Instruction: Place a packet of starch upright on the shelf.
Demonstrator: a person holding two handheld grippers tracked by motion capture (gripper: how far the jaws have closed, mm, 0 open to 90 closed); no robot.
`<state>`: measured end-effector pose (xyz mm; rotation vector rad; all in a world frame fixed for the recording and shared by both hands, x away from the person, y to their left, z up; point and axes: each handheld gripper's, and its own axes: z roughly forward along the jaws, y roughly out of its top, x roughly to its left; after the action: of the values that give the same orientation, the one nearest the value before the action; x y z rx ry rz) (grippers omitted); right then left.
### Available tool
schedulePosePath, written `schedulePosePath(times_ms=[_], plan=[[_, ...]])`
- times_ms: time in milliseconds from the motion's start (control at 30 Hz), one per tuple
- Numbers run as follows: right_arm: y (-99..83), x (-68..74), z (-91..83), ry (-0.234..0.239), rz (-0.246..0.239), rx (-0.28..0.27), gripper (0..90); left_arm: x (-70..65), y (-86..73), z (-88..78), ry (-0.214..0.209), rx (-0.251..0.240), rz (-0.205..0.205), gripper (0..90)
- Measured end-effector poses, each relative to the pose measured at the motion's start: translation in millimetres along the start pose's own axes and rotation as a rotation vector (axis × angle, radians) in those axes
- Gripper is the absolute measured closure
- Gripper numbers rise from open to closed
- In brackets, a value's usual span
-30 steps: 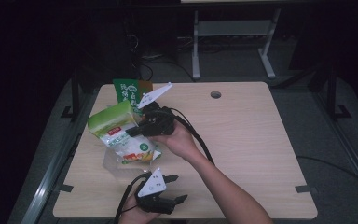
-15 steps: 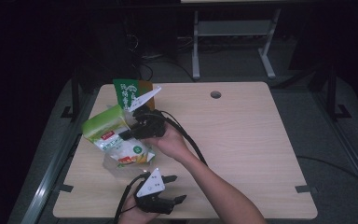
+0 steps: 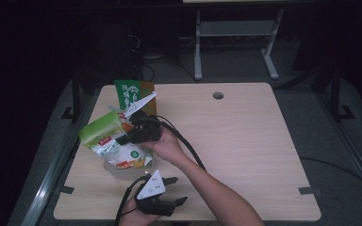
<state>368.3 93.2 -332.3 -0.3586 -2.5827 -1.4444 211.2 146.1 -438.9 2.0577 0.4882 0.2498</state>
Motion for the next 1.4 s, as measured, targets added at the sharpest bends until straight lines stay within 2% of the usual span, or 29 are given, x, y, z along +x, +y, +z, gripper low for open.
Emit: schedulePosePath(times_ms=[200, 333, 433, 500, 600, 733, 900, 1033, 1067, 1200, 1400], plan=[[-7.6, -3.9, 14.4, 0.012, 0.011, 0.004, 87.3, 0.1, -1.0, -1.0, 0.001, -0.007, -0.011, 32.5], [-15.2, -7.9, 21.7, 0.011, 0.021, 0.016, 86.9, 0.6, -1.4, -1.4, 0.003, -0.004, -0.002, 32.5], [-19.9, -8.7, 23.3, 0.015, 0.027, 0.021, 83.4, 0.8, -1.7, -1.0, 0.004, -0.004, -0.002, 32.5], [-19.1, -7.2, 17.7, -0.001, 0.019, 0.005, 80.2, 1.3, -1.6, -0.8, 0.007, -0.001, 0.000, 32.6], [-18.5, -4.7, 11.8, -0.033, -0.008, 0.028, 79.2, 1.3, -1.6, 0.0, 0.005, -0.001, 0.000, 32.6], [-21.8, -2.7, 7.8, -0.047, -0.021, 0.050, 81.3, 0.5, -1.4, 0.3, 0.005, -0.002, 0.000, 32.6], [-33.3, -5.9, 5.7, -0.035, -0.007, 0.068, 86.6, 0.3, -1.6, 0.6, 0.006, -0.001, -0.010, 32.6], [-41.5, -9.7, 2.4, -0.025, 0.015, 0.060, 86.1, 1.0, -1.6, 1.8, 0.007, 0.001, -0.010, 32.6], [-42.1, -9.4, 1.6, -0.024, 0.029, 0.064, 84.8, 1.2, -1.7, 2.0, 0.006, 0.002, -0.010, 32.6], [-42.8, -11.2, -4.1, -0.026, 0.029, 0.052, 76.9, 1.9, -1.0, 1.5, 0.015, 0.002, -0.008, 32.6], [-45.8, -10.8, -20.0, -0.002, 0.046, 0.009, 67.6, 5.0, 0.0, 1.5, 0.027, 0.000, -0.015, 31.9]])
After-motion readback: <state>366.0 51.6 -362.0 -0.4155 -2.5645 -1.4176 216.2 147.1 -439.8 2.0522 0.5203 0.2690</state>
